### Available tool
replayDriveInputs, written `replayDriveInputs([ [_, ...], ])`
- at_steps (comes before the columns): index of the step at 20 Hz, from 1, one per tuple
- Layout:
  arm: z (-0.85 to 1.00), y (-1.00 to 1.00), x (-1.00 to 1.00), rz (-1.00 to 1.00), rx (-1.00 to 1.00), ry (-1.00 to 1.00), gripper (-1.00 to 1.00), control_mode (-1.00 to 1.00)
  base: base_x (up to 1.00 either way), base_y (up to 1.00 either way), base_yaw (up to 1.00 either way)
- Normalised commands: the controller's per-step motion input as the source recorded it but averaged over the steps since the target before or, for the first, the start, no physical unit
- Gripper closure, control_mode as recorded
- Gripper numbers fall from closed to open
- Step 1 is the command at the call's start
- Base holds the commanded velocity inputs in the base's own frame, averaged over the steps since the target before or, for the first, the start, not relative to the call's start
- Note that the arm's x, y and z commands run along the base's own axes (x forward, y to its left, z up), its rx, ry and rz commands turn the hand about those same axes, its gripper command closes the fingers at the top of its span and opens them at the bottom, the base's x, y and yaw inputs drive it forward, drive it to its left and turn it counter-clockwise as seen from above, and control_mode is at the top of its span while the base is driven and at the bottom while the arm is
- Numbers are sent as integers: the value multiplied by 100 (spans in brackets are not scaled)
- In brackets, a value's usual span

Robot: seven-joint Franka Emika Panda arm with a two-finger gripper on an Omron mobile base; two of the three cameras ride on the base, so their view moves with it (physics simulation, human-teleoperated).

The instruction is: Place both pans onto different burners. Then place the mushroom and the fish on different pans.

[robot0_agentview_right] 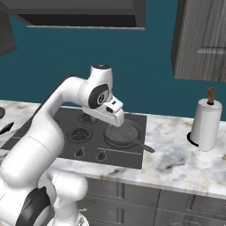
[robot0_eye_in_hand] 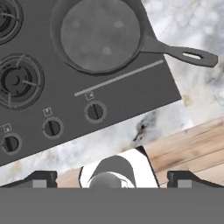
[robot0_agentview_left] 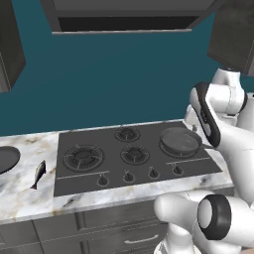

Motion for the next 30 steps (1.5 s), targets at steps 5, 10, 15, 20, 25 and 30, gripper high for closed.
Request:
replayDriveInputs([
  [5,0,6,-28,9,-12,0,-100,-100,0,0,0],
  [10,0,17,-16,6,-10,0,-100,-100,0,0,0],
  [15,0,17,-15,4,-10,0,-100,-100,0,0,0],
  [20,0,2,-3,0,0,0,-100,-100,0,0,0],
  [25,0,0,-3,0,0,0,-100,-100,0,0,0],
  [30,0,0,-6,0,3,0,-100,-100,0,0,0],
])
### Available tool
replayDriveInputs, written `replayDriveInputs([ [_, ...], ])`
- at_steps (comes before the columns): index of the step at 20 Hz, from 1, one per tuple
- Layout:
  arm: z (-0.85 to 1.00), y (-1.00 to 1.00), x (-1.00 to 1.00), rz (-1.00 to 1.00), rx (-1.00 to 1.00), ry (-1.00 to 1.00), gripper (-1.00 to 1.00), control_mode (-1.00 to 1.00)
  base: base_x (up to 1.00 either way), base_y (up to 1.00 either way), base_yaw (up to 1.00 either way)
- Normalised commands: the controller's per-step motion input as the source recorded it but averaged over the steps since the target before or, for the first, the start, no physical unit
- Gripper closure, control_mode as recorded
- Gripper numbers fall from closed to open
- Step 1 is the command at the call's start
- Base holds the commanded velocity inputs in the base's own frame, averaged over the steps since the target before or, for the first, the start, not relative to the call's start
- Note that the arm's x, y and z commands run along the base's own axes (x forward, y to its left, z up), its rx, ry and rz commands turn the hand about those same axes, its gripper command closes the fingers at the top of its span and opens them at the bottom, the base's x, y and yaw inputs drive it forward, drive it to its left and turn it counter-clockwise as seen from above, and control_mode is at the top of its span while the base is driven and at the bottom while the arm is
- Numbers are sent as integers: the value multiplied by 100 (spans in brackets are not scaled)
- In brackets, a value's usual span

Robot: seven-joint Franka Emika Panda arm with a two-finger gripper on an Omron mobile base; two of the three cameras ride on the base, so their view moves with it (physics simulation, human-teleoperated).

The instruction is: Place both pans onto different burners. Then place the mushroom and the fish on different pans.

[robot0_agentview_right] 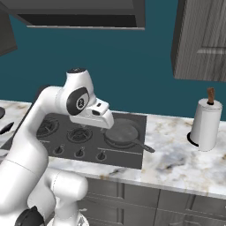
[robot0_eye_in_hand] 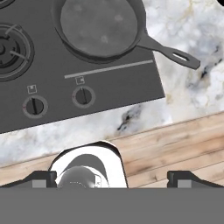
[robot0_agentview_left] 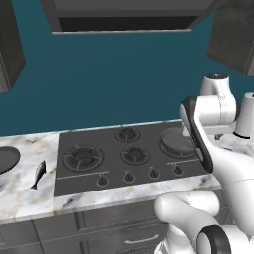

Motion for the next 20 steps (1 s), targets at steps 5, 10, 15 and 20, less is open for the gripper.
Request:
replayDriveInputs([
  [5,0,0,-2,0,0,0,-100,100,-5,0,0],
  [10,0,0,0,0,0,0,-100,100,-36,-13,0],
  [15,0,0,0,0,0,0,-100,100,-35,-41,0],
  [20,0,0,0,0,0,0,-100,100,-21,-49,0],
])
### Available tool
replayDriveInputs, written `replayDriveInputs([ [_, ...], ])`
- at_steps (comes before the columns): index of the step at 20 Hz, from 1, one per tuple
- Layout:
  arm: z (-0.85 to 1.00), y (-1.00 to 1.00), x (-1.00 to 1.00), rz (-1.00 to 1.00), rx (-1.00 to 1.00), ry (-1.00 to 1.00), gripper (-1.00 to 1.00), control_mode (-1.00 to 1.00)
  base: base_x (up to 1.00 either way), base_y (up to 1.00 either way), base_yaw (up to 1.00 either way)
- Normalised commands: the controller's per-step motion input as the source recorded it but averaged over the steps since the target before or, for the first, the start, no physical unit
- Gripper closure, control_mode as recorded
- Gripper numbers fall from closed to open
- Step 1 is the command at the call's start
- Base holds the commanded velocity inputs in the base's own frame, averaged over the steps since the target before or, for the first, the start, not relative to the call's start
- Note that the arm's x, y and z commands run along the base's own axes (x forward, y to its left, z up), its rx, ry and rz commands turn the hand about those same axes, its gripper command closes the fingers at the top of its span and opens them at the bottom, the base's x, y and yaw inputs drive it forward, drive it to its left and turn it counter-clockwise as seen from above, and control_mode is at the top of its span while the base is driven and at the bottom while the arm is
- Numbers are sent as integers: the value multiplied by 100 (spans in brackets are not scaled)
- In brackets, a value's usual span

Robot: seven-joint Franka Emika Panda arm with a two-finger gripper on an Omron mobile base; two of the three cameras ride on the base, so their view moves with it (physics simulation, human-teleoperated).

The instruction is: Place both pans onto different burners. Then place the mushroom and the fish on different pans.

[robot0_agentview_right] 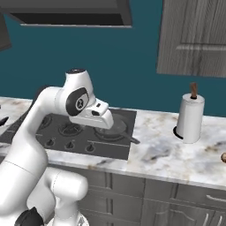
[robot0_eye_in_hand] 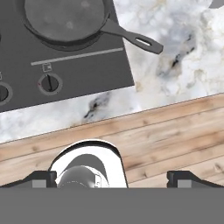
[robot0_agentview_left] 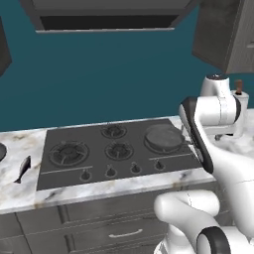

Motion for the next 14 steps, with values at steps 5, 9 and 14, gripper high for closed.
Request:
replayDriveInputs([
  [5,0,0,0,0,0,0,-100,100,-5,-61,0],
  [9,0,0,0,0,0,0,-100,100,0,-65,0],
  [14,0,0,0,0,0,0,-100,100,0,-72,0],
])
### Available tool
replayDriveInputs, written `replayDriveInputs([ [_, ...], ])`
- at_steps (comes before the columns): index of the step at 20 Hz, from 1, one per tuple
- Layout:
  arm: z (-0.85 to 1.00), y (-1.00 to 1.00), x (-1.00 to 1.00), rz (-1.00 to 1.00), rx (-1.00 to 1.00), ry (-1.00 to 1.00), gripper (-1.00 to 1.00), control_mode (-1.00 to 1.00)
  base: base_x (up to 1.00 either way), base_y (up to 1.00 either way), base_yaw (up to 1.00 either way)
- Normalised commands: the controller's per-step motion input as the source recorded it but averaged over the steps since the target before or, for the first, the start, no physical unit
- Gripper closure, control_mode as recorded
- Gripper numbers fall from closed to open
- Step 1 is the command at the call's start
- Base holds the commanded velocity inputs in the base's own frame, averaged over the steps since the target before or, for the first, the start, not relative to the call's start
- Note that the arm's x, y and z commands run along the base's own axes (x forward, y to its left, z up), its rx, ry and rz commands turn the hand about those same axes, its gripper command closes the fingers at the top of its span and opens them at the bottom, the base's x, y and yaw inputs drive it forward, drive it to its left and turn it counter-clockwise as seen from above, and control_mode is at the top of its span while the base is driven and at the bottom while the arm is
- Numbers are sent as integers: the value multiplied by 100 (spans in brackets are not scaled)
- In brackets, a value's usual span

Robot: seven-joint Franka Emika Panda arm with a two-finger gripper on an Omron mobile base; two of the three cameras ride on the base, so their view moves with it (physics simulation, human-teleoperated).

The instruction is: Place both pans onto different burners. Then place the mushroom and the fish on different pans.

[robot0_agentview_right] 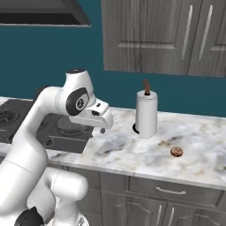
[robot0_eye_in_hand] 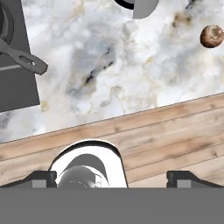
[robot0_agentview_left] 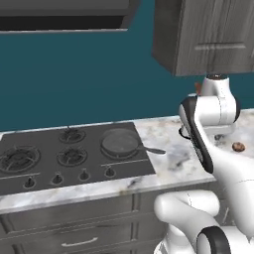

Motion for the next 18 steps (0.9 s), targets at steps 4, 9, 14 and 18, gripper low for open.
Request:
replayDriveInputs([
  [4,0,0,0,0,0,0,-100,100,0,-72,0],
  [9,0,0,0,0,0,0,-100,100,0,-63,0],
  [14,0,0,0,0,0,0,-100,100,0,-59,-1],
  [18,0,0,0,0,0,0,-100,100,1,-47,-6],
])
